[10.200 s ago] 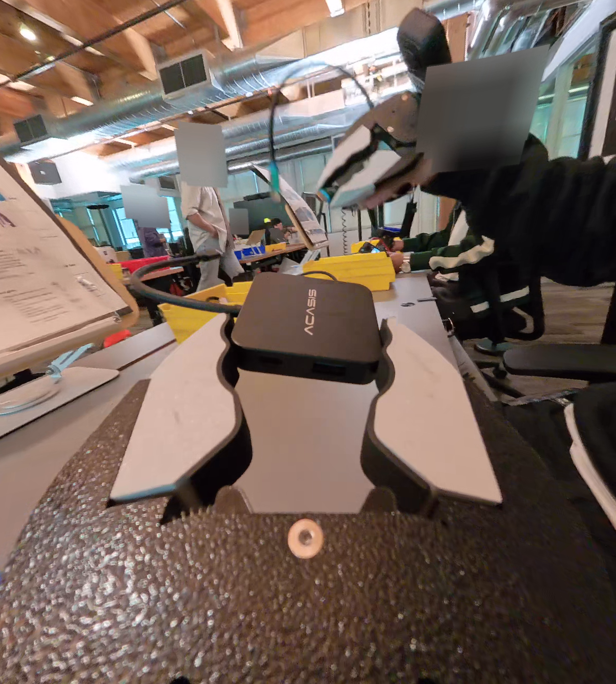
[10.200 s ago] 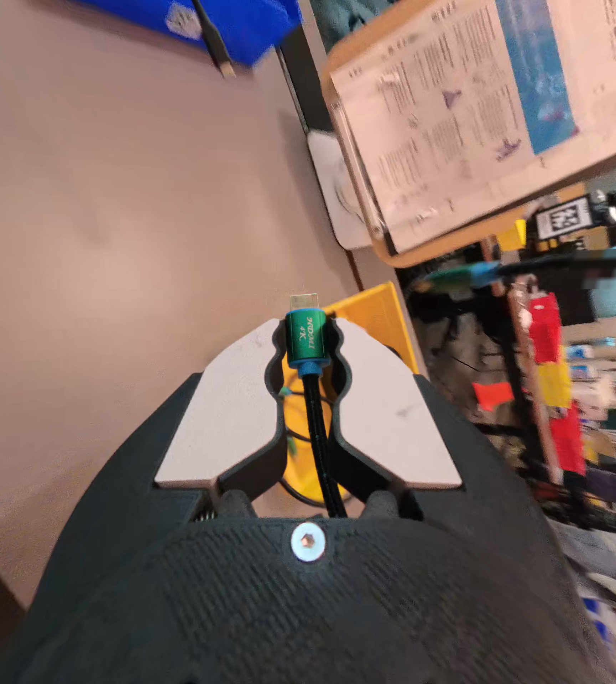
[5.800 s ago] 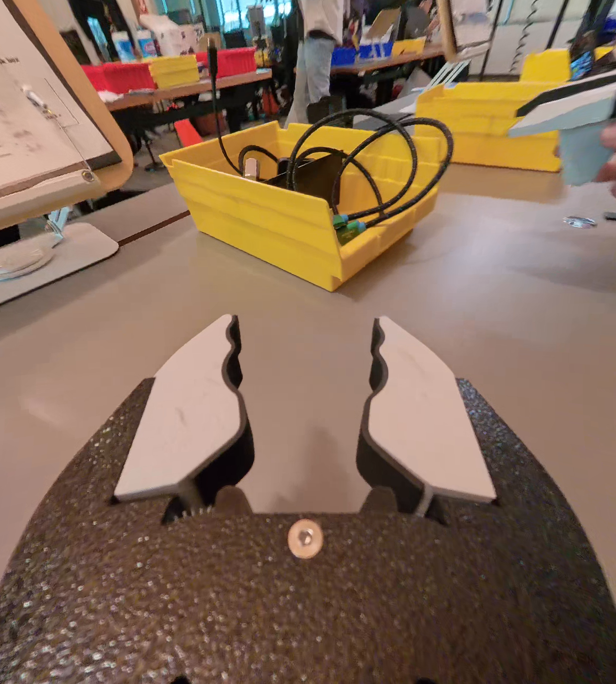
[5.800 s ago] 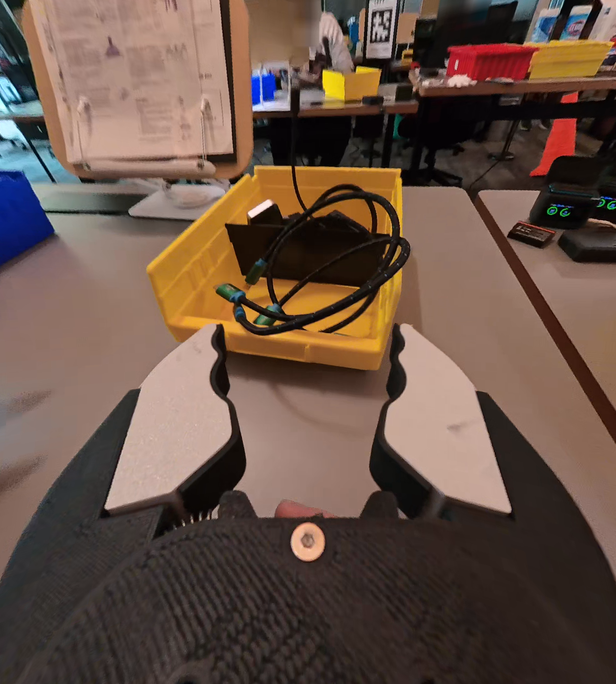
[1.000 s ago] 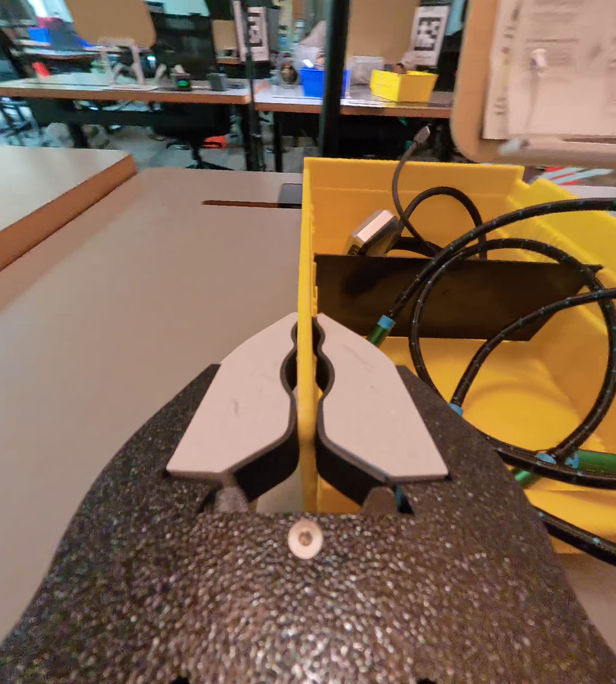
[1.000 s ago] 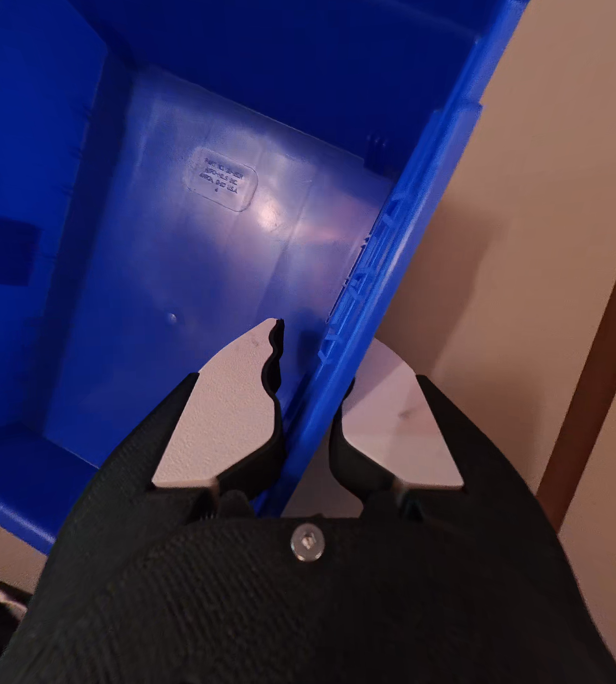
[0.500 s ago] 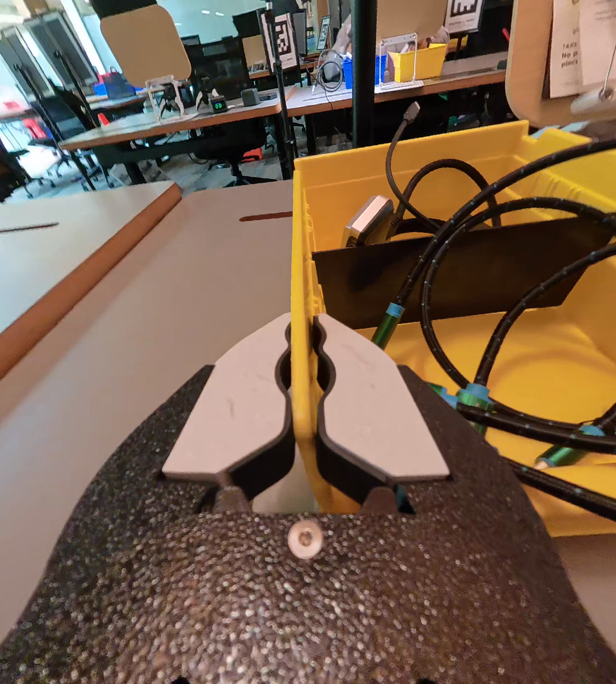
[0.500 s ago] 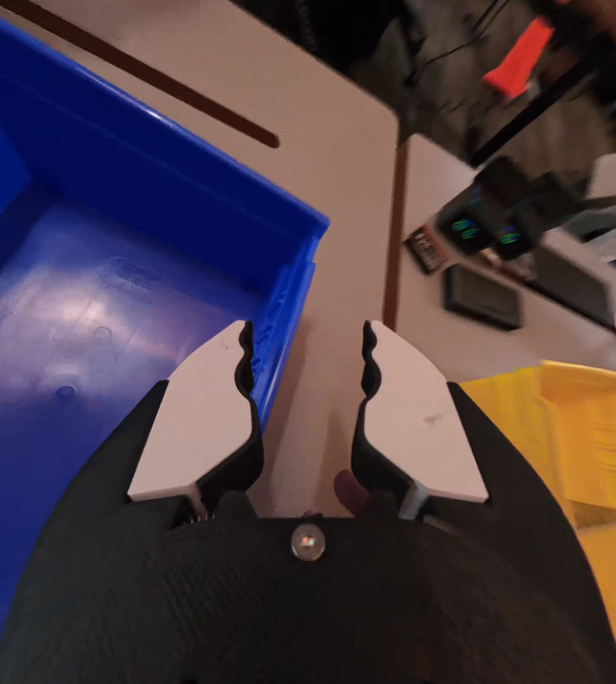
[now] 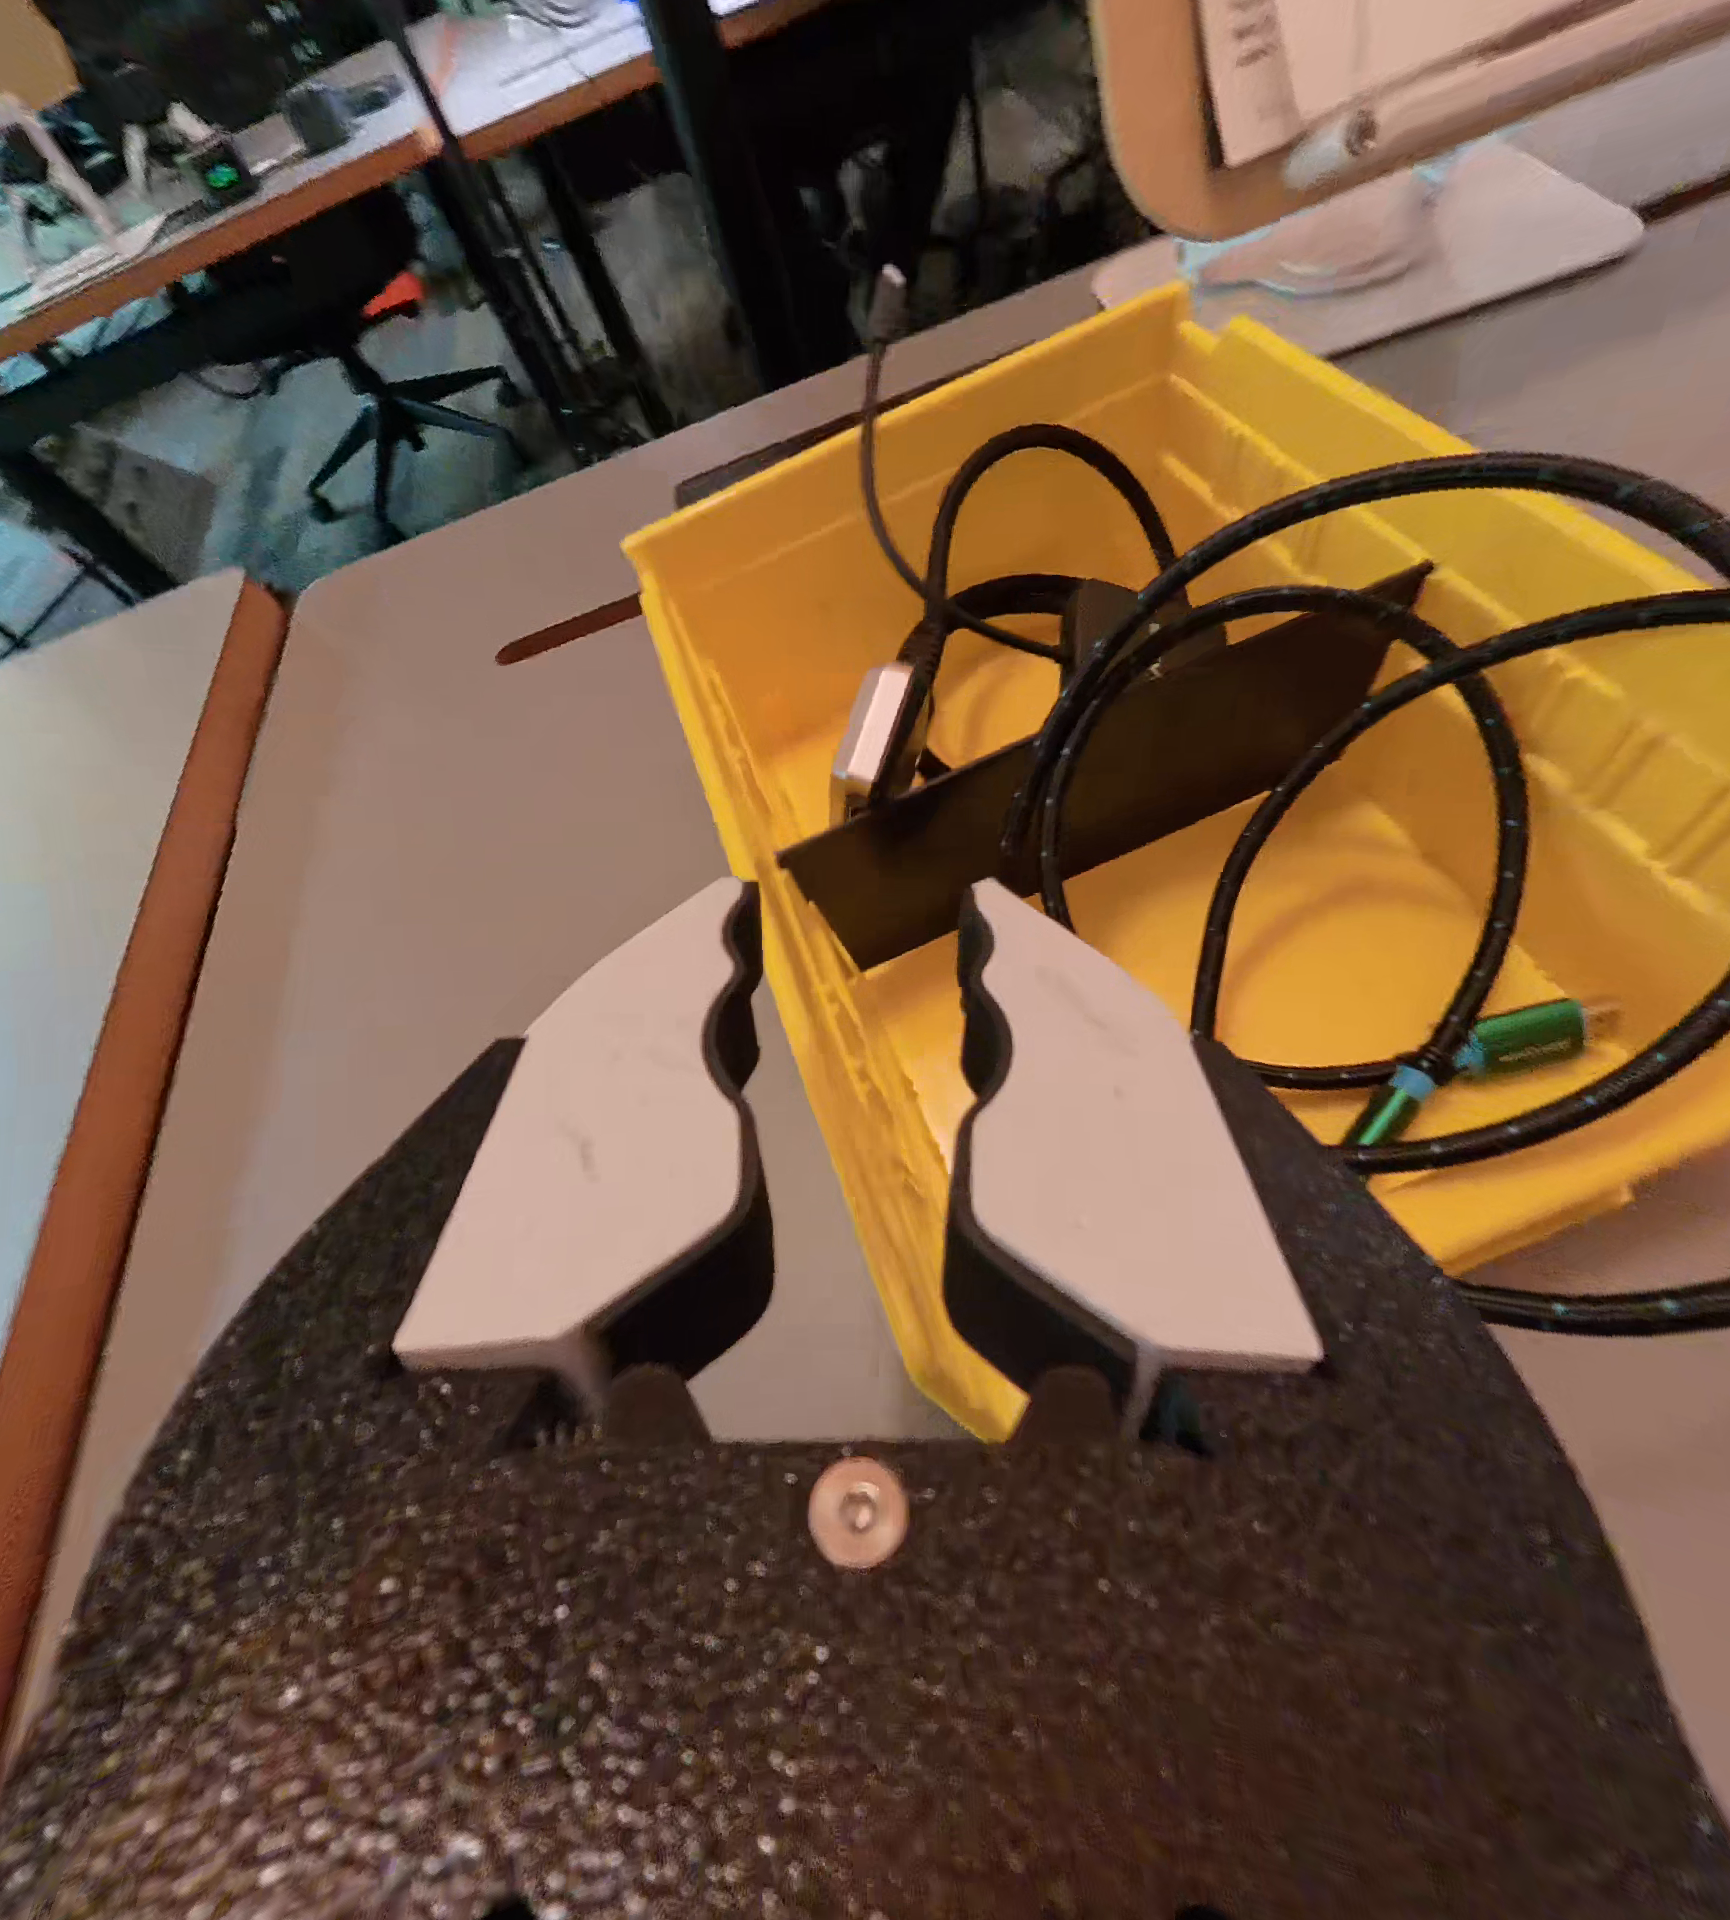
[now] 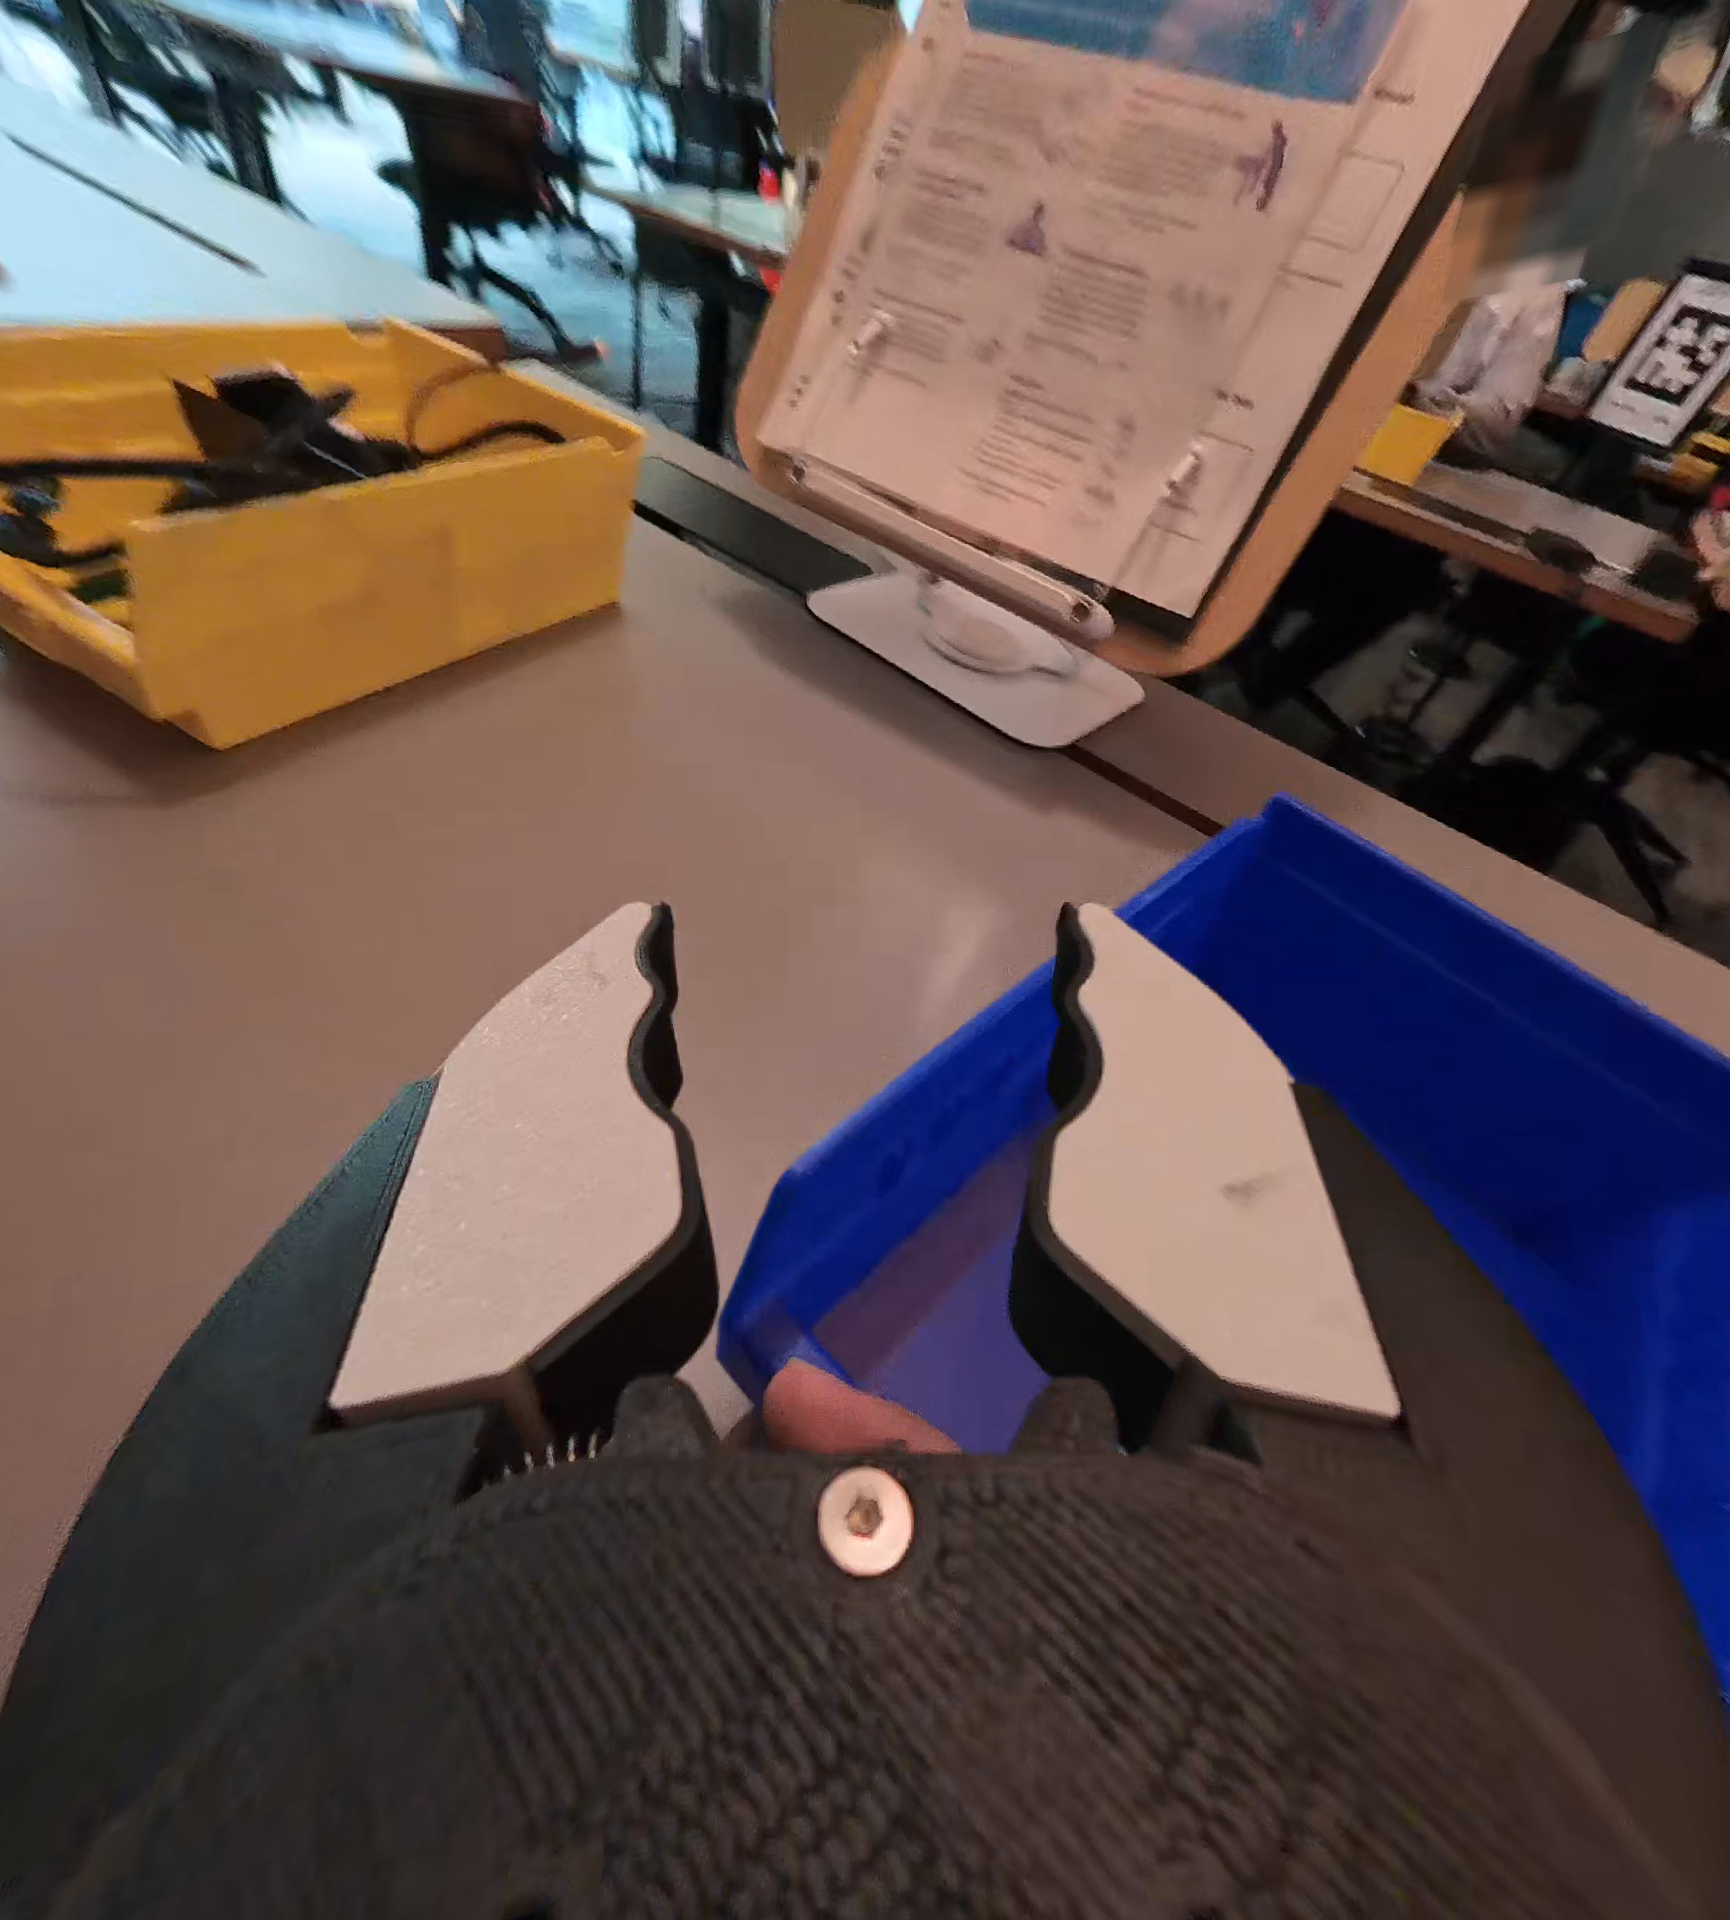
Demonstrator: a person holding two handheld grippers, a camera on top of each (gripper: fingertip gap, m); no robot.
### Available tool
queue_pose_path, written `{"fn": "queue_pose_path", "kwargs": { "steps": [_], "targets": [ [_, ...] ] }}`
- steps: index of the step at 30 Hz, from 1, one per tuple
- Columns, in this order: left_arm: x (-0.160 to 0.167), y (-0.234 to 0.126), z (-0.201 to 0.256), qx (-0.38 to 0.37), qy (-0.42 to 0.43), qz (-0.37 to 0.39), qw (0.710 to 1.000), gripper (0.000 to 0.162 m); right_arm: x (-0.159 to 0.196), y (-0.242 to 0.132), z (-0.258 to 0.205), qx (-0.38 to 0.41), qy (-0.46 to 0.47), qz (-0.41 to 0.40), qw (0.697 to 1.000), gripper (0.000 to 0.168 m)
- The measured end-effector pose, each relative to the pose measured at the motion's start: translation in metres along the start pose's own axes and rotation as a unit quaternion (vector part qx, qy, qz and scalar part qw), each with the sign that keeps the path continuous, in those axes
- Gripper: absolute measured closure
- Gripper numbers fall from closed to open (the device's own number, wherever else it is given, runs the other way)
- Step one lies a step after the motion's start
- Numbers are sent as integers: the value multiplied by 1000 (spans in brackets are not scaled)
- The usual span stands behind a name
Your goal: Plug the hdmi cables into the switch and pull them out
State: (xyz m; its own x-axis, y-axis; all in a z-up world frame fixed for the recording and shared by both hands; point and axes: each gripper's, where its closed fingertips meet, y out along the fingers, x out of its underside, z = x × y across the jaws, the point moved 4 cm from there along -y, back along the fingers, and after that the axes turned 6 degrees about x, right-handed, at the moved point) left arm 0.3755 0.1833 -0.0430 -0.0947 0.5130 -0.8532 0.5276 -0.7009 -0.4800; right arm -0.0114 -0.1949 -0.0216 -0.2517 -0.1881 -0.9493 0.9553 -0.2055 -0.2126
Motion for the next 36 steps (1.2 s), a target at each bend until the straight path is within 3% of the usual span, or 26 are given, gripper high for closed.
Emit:
{"fn": "queue_pose_path", "kwargs": {
  "steps": [3,6,13,15,21,22,24,25,29,32,36],
  "targets": [
    [-19,4,-1,28,59,-53,996,130,3,10,-6,36,-32,-24,999,98],
    [-31,19,-7,46,101,-124,986,129,6,15,-27,-16,-34,-32,999,97],
    [-52,90,-17,89,78,-206,971,117,1,21,-45,-49,-44,-22,998,98],
    [-49,109,-14,104,72,-244,962,111,4,23,-45,-46,-55,-31,997,98],
    [-16,143,-20,64,90,-370,922,116,13,27,-46,-51,-68,-44,995,99],
    [-15,145,-23,51,96,-371,922,114,15,27,-45,-52,-67,-45,995,99],
    [-16,146,-20,54,103,-373,921,139,18,29,-44,-54,-60,-48,996,99],
    [-16,147,-17,60,112,-371,920,143,19,30,-44,-56,-55,-49,996,99],
    [-24,140,-12,34,186,-341,921,143,22,32,-44,-62,-50,-49,996,100],
    [-52,122,-12,-12,248,-306,919,143,26,33,-43,-60,-53,-57,995,100],
    [-113,79,-9,-121,359,-229,897,144,25,32,-43,-62,-49,-52,996,100]
  ]
}}
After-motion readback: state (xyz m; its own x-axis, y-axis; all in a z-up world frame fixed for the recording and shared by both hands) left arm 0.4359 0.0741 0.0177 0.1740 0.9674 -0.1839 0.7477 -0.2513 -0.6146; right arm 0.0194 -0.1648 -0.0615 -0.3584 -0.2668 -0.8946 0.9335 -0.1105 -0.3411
